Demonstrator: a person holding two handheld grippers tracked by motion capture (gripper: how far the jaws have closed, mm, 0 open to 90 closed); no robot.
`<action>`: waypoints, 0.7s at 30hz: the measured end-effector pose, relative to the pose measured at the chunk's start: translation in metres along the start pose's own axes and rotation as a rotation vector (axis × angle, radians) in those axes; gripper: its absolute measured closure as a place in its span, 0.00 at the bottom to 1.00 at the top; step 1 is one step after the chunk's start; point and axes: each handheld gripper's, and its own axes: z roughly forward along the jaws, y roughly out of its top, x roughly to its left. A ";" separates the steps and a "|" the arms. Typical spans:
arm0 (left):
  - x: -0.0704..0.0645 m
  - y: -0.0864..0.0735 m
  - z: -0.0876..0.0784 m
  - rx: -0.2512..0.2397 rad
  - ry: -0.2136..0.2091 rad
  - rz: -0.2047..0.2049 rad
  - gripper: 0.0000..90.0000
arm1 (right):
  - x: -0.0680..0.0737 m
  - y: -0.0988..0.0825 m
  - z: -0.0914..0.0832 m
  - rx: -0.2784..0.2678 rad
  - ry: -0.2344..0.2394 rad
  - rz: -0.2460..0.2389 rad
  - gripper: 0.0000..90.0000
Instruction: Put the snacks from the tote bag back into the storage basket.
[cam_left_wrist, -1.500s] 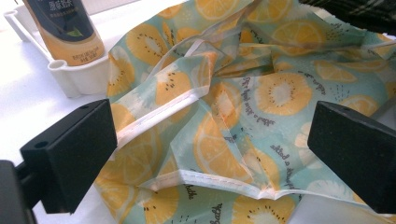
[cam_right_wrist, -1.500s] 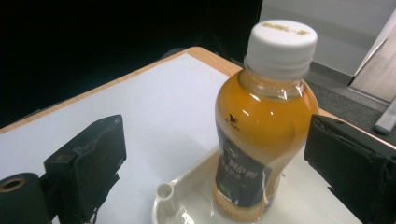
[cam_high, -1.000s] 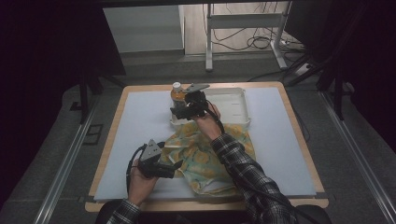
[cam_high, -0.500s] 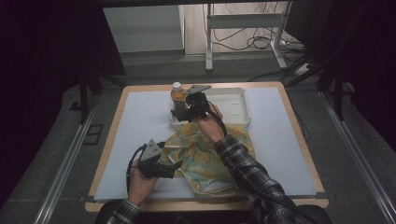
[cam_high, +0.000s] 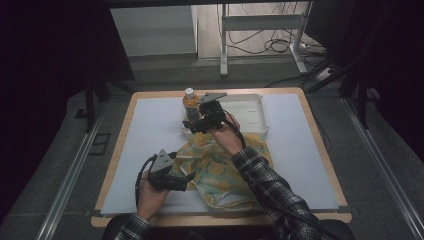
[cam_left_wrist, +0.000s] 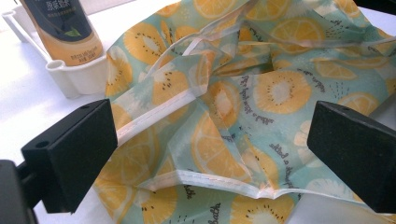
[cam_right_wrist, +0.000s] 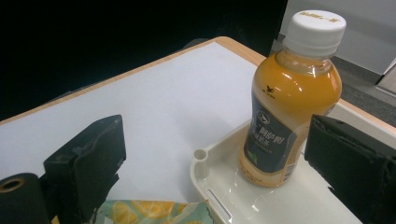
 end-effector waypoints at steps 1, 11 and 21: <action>0.000 0.000 0.000 0.000 0.000 0.000 0.02 | 0.000 0.000 -0.001 -0.001 0.002 -0.003 0.06; 0.000 0.000 0.000 0.002 0.001 0.003 0.02 | 0.002 -0.005 -0.007 0.017 0.008 -0.017 0.06; 0.000 0.000 0.000 -0.003 0.000 -0.002 0.02 | 0.005 -0.011 -0.014 0.015 0.015 -0.024 0.06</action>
